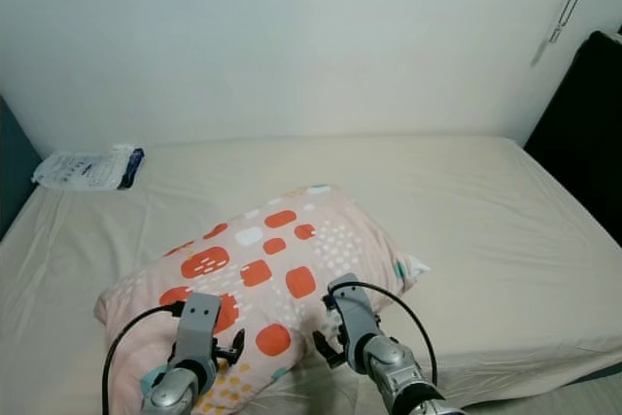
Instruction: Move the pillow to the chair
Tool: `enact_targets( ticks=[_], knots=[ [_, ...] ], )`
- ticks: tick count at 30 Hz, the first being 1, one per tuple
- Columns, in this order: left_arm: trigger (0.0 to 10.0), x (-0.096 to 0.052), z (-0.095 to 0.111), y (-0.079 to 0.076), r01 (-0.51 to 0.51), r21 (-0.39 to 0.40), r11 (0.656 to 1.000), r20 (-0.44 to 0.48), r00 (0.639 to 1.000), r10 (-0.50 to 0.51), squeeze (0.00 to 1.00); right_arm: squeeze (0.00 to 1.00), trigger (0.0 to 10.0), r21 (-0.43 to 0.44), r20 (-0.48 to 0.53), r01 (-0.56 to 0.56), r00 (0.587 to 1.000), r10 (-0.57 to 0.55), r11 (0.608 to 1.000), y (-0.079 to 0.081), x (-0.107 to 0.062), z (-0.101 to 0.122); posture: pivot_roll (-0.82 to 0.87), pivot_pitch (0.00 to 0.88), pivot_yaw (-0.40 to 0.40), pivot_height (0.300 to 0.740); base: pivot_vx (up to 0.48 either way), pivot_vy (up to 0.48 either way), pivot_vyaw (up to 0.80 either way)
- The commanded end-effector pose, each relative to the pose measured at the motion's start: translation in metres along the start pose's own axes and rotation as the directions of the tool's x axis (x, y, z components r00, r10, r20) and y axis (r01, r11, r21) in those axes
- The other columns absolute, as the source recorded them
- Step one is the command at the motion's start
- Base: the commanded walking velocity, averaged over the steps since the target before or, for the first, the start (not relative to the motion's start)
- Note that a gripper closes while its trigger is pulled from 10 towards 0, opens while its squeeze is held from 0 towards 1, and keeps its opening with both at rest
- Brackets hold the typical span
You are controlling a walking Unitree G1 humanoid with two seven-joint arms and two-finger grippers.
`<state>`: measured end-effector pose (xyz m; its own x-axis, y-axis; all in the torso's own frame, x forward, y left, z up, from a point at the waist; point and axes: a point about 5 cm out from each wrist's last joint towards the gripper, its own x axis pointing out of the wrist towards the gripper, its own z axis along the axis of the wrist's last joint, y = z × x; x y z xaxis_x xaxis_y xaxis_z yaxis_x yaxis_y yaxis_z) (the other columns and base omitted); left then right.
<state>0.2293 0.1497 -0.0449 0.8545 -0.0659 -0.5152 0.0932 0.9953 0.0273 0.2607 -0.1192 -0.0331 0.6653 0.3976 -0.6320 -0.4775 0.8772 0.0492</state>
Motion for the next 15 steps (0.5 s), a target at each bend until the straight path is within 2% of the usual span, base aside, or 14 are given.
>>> enact_targets(
  ticks=[1,15],
  knots=[
    [10.0,-0.0011,-0.0031,0.0018,-0.002,0.002,1.0,-0.016,1.0,0.002,0.0,0.0,10.0,0.007,-0.011,0.001,1.0,-0.001,1.0,0.001,-0.0005,-0.0036,0.09,0.0,-0.056,0.74,0.0,0.0,0.0],
    [10.0,-0.0033,-0.0067,-0.0002,-0.01,-0.008,1.0,-0.019,1.0,0.01,0.0,0.0,10.0,-0.005,-0.013,-0.007,1.0,0.007,1.0,0.0002,-0.0003,-0.0018,0.1,0.0,-0.068,0.74,0.0,0.0,0.0]
  ],
)
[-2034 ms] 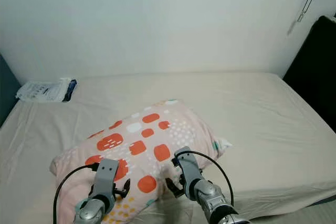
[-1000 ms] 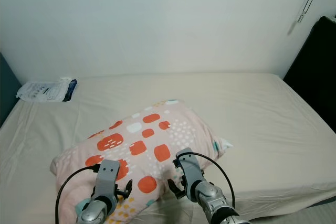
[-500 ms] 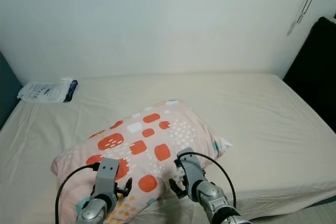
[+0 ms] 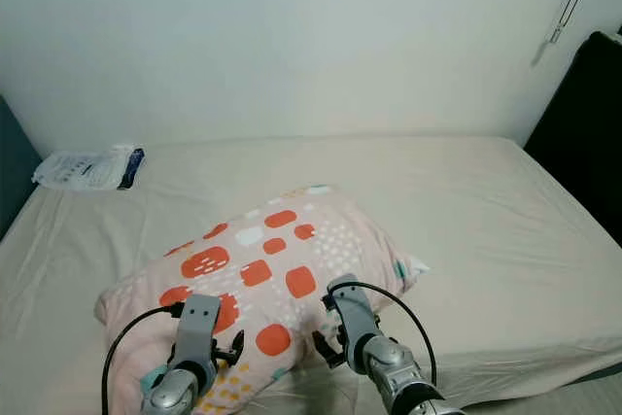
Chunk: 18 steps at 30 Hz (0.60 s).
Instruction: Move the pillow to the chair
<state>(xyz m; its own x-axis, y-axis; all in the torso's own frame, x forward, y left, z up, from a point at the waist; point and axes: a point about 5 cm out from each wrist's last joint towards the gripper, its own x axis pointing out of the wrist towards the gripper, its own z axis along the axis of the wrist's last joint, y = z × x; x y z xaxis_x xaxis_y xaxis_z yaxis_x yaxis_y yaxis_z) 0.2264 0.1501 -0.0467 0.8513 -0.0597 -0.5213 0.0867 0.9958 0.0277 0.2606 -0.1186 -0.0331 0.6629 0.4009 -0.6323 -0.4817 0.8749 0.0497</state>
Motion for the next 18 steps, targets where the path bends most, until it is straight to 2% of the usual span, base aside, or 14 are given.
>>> enact_targets(
  ticks=[1,9,18],
  knots=[
    [10.0,-0.002,-0.004,-0.001,-0.005,-0.005,1.0,-0.012,1.0,0.005,0.0,0.0,10.0,-0.003,-0.013,-0.004,1.0,0.004,1.0,0.0,-0.001,-0.002,0.1,0.0,-0.066,0.74,0.0,0.0,0.0],
    [10.0,-0.001,-0.001,0.002,-0.007,0.001,1.0,-0.009,1.0,0.007,0.0,0.0,10.0,-0.002,-0.008,-0.008,1.0,0.008,1.0,0.001,0.0,0.0,0.1,0.0,-0.062,0.74,0.0,0.0,0.0],
    [10.0,0.005,0.01,0.003,-0.003,0.008,1.0,0.011,1.0,0.003,0.0,0.0,10.0,-0.006,0.014,-0.003,1.0,0.003,1.0,-0.003,0.003,0.014,0.08,0.0,-0.071,0.74,0.0,0.0,0.0]
  ],
)
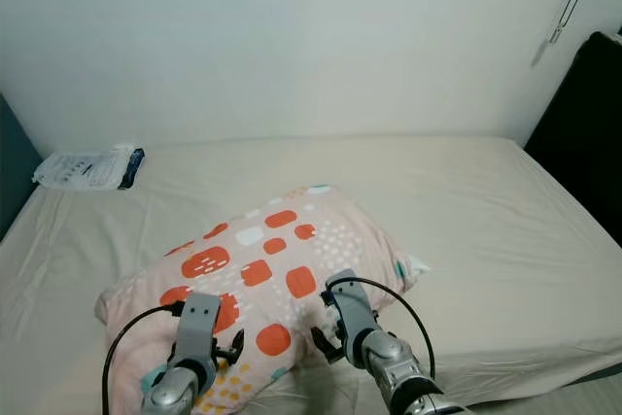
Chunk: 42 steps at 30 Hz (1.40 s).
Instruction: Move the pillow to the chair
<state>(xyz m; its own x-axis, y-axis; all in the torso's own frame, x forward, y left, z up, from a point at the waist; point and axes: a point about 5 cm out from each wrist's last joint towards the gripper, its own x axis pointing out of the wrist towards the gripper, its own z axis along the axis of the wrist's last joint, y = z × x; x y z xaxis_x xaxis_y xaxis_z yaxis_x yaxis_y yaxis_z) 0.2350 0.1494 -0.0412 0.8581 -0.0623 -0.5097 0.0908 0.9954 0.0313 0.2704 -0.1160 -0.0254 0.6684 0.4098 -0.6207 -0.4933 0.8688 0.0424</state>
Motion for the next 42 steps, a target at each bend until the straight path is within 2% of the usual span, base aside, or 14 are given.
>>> enact_targets(
  ticks=[1,11,14,17,21,27,32,33,36,37,38,39,40,42],
  knots=[
    [10.0,0.001,0.001,0.003,-0.005,0.003,1.0,-0.003,1.0,0.005,0.0,0.0,10.0,0.008,-0.001,0.003,1.0,-0.003,1.0,-0.001,0.0,0.002,0.08,0.0,-0.071,0.74,0.0,0.0,0.0],
    [10.0,0.012,0.024,0.01,-0.025,0.014,1.0,0.045,0.999,0.024,0.0,0.0,10.0,0.029,0.045,0.04,0.998,-0.041,0.999,-0.009,0.002,0.017,0.06,0.0,-0.043,0.74,0.0,0.0,0.0],
    [10.0,0.01,0.023,0.002,0.006,0.052,0.999,0.048,0.999,-0.009,0.0,0.0,10.0,0.006,0.042,0.068,0.997,-0.068,0.998,-0.012,0.0,0.014,0.06,0.0,-0.049,0.74,0.0,0.0,0.0],
    [10.0,0.011,0.024,0.0,0.012,0.047,0.999,0.057,0.998,-0.015,0.0,0.0,10.0,0.062,0.097,0.083,0.991,-0.089,0.995,-0.016,-0.001,0.021,0.07,0.0,-0.053,0.74,0.0,0.0,0.0],
    [10.0,0.01,0.041,0.005,-0.039,-0.016,0.999,0.18,0.983,0.041,0.0,0.0,10.0,0.034,0.273,0.001,0.962,-0.011,0.999,-0.011,-0.002,0.047,0.05,0.0,-0.058,0.74,0.0,0.0,0.0],
    [10.0,0.011,0.063,0.005,0.004,-0.059,0.998,0.3,0.954,0.014,0.0,0.0,10.0,0.053,0.359,-0.053,0.933,0.03,0.997,-0.011,-0.003,0.063,0.06,0.0,-0.074,0.74,0.0,0.0,0.0],
    [10.0,0.011,0.069,0.006,0.018,-0.073,0.997,0.324,0.946,0.006,0.0,0.0,10.0,0.089,0.399,-0.114,0.914,0.069,0.989,-0.01,-0.003,0.07,0.06,0.0,-0.074,0.74,0.0,0.0,0.0],
    [10.0,0.011,0.081,0.009,0.092,-0.154,0.984,0.381,0.924,-0.027,0.0,0.0,10.0,0.109,0.507,-0.26,0.845,0.172,0.959,-0.004,-0.006,0.087,0.06,0.0,-0.077,0.74,0.0,0.0,0.0],
    [10.0,0.01,0.084,0.009,0.125,-0.182,0.975,0.403,0.914,-0.042,0.0,0.0,10.0,0.107,0.541,-0.301,0.817,0.198,0.948,-0.002,-0.008,0.092,0.06,0.0,-0.077,0.74,0.0,0.0,0.0],
    [10.0,0.009,0.089,0.009,0.16,-0.202,0.966,0.434,0.899,-0.058,0.0,0.0,10.0,0.11,0.599,-0.342,0.772,0.213,0.933,-0.001,-0.011,0.1,0.06,0.0,-0.075,0.74,0.0,0.0,0.0],
    [10.0,0.005,0.098,0.009,0.263,-0.216,0.94,0.502,0.856,-0.124,0.0,0.0,10.0,0.149,0.736,-0.448,0.645,0.203,0.882,-0.003,-0.019,0.121,0.06,0.0,-0.075,0.74,0.0,0.0,0.0],
    [10.0,0.003,0.103,0.01,0.297,-0.215,0.93,0.527,0.837,-0.145,0.0,0.0,10.0,0.147,0.781,-0.493,0.59,0.205,0.857,-0.003,-0.023,0.129,0.06,0.0,-0.076,0.74,0.0,0.0,0.0],
    [10.0,0.003,0.103,0.01,0.297,-0.215,0.93,0.527,0.837,-0.145,0.0,0.0,10.0,0.147,0.781,-0.493,0.59,0.205,0.857,-0.003,-0.023,0.129,0.06,0.0,-0.076,0.74,0.0,0.0,0.0],
    [10.0,0.003,0.109,0.011,0.325,-0.226,0.918,0.552,0.819,-0.154,0.0,0.0,10.0,0.14,0.821,-0.545,0.53,0.211,0.826,-0.003,-0.027,0.136,0.06,0.0,-0.078,0.74,0.0,0.0,0.0]
  ],
)
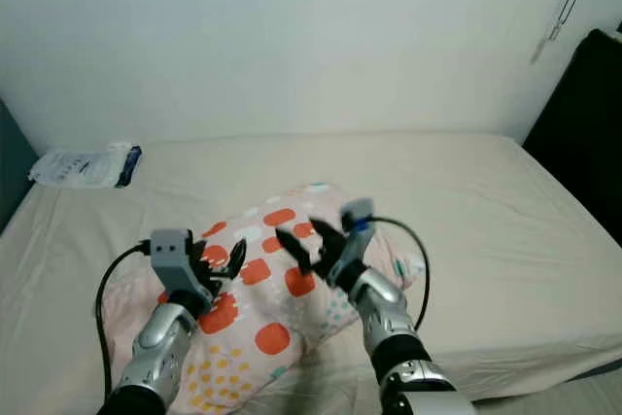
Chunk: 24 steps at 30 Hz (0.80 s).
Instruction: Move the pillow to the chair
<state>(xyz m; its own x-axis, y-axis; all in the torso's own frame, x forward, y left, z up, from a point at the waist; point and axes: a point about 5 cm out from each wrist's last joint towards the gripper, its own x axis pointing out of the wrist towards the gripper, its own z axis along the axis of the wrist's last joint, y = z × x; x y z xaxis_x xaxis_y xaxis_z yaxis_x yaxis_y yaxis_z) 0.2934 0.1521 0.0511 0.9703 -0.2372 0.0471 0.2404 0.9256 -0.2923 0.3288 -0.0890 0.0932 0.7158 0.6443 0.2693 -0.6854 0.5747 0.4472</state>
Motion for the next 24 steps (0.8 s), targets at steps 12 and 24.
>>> enact_targets(
  ticks=[12,24],
  knots=[
    [10.0,0.02,0.02,0.004,-0.109,-0.171,0.979,0.094,0.988,0.127,0.0,0.0,10.0,0.293,0.266,-0.324,0.931,0.249,0.9,0.019,0.002,0.026,0.07,0.0,-0.095,0.74,0.0,0.0,0.0],
    [10.0,0.032,0.036,-0.004,-0.094,-0.229,0.969,0.147,0.981,0.129,0.0,0.0,4.8,0.309,0.185,-0.444,0.895,0.405,0.841,0.042,0.004,0.015,0.07,0.0,-0.074,0.74,0.0,0.0,0.0]
  ],
)
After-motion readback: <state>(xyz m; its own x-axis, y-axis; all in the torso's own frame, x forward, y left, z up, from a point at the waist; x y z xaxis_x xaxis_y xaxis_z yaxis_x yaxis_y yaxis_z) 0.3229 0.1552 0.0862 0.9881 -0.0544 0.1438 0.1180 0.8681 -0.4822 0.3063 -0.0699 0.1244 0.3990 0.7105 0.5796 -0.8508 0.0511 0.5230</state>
